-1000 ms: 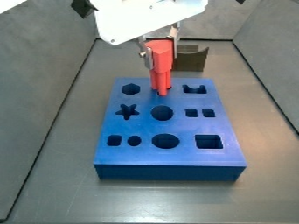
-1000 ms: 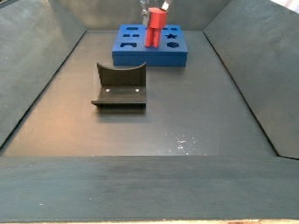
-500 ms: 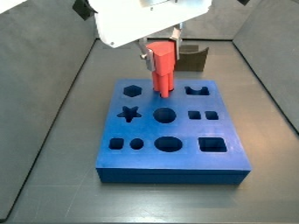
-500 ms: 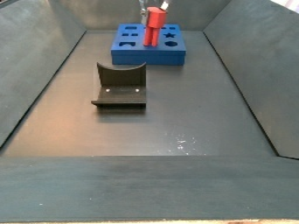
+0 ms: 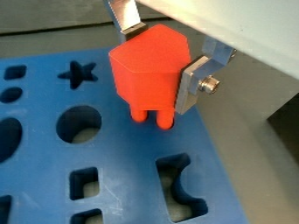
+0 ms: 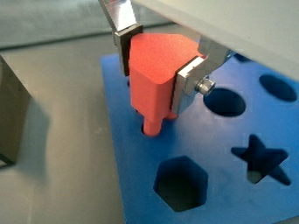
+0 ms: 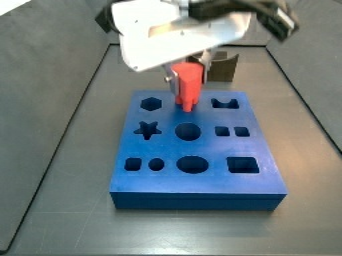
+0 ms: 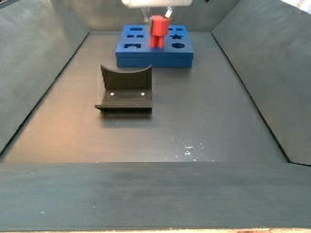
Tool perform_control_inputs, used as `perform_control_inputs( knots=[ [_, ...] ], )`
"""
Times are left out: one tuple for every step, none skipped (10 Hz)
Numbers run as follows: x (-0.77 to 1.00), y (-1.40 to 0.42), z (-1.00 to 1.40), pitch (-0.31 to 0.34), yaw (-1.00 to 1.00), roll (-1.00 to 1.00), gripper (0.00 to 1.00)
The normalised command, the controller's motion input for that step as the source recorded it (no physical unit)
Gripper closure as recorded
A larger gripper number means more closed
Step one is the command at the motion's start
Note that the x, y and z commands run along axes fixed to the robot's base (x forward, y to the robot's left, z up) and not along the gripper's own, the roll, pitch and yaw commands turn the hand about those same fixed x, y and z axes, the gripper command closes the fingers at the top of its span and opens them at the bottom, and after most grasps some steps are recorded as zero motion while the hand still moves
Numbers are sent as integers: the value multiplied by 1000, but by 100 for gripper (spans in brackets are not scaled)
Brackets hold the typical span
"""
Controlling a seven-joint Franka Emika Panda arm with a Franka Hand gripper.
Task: Pick up the 3 prong object. Move to above the board. Insert the 3 prong object.
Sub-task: Insert the 3 prong object.
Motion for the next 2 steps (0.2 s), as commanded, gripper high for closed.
perform_control_inputs(
  knots=[
    [0,0,0,0,0,0,0],
    [0,0,0,0,0,0,0]
  ],
)
